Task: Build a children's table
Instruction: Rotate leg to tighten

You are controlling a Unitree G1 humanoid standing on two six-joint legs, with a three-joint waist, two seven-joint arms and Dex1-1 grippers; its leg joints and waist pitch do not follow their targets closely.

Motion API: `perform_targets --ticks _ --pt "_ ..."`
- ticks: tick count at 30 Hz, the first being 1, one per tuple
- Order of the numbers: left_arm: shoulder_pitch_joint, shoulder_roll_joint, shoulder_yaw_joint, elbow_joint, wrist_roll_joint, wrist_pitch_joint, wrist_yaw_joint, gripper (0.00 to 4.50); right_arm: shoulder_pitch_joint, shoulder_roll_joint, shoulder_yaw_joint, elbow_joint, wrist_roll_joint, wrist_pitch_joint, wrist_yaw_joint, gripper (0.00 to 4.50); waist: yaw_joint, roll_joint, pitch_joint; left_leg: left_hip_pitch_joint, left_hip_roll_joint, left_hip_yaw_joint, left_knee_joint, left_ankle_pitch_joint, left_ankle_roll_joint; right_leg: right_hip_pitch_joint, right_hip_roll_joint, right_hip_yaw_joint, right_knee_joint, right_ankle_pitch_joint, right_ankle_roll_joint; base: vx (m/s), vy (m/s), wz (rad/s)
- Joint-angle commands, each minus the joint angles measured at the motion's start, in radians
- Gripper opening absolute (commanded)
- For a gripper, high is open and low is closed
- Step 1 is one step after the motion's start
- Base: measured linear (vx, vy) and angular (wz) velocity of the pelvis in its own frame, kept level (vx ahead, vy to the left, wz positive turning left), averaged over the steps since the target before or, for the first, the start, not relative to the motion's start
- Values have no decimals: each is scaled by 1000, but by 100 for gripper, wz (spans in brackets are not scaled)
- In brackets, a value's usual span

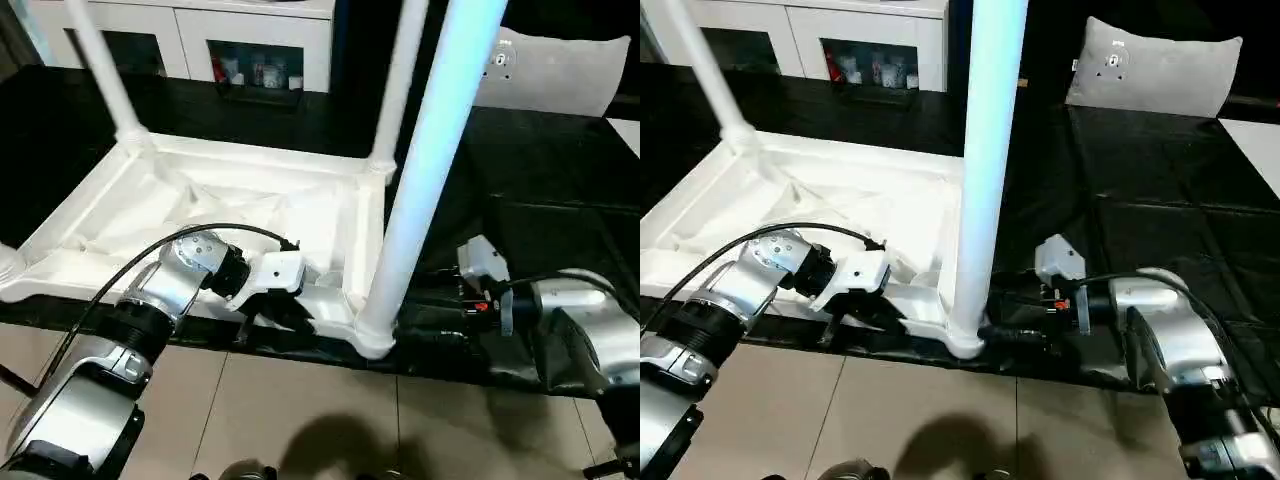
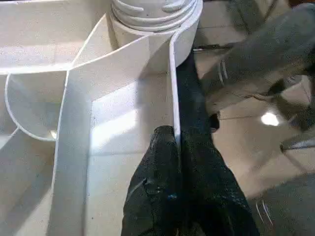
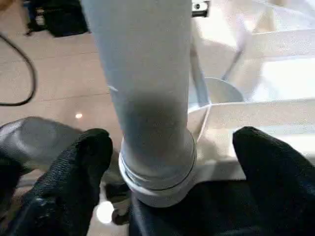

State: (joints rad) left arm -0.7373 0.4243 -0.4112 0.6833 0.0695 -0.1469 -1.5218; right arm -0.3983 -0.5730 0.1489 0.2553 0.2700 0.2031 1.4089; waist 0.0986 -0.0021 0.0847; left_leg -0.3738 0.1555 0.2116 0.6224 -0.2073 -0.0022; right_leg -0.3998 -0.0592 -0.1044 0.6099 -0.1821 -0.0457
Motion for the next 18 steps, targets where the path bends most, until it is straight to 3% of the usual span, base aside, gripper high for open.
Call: perform_targets --ticks 1,6,7,18 --pt "-35 -17 -21 -23 -21 -51 -52 0 -24 0 21 22 9 -20 51 406 -3 -14 -82 18 97 -48 -70 -96 85 53 -122 76 -81 -276 -173 0 0 0" --pt "-43 -23 -31 -17 -14 -75 -68 0 -37 8 51 32 15 -19 103 361 5 -15 -85 19 100 -48 -70 -75 92 52 -123 77 -74 -229 -183 0 0 0" --pt "-44 -25 -31 -17 -13 -78 -71 0 -41 12 55 39 14 -22 107 354 6 -21 -87 19 101 -47 -69 -73 92 53 -124 77 -73 -222 -185 0 0 0" --pt "-56 -28 -41 -3 -9 -107 -92 0 -49 27 80 60 23 -18 156 268 9 -20 -88 17 98 -47 -68 -66 90 53 -124 76 -71 -220 -183 0 0 0"
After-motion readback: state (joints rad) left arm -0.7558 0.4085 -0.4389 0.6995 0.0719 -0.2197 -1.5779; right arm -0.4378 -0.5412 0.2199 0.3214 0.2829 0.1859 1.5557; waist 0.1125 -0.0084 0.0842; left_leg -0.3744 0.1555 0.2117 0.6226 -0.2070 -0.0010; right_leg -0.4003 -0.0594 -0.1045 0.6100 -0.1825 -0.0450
